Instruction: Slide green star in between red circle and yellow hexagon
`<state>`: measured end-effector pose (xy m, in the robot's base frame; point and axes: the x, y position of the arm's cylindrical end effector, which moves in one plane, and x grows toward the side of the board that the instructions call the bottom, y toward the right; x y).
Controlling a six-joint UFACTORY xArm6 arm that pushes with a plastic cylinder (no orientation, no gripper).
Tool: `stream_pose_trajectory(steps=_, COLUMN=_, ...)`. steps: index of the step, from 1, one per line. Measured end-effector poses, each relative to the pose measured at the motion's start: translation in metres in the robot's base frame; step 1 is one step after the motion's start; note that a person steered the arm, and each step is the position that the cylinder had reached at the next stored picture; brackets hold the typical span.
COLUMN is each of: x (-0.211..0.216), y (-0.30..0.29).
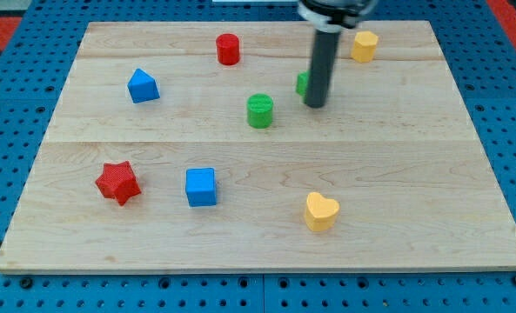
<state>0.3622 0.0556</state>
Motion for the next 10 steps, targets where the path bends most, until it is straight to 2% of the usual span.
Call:
stream_pose_trajectory(steps=1, x=-0.039, y=-0.005)
stream_pose_trajectory(steps=3, x=-0.015, y=0.046)
stream_pose_trajectory(steps=4, x=-0.047, y=0.051)
stream_pose_trajectory(steps=6, x=-0.044, y=0.032)
stream_pose_trajectory(steps=7, x=-0.063, y=-0.003)
stream_pose_trajectory(steps=10, x=-0.072, y=-0.002)
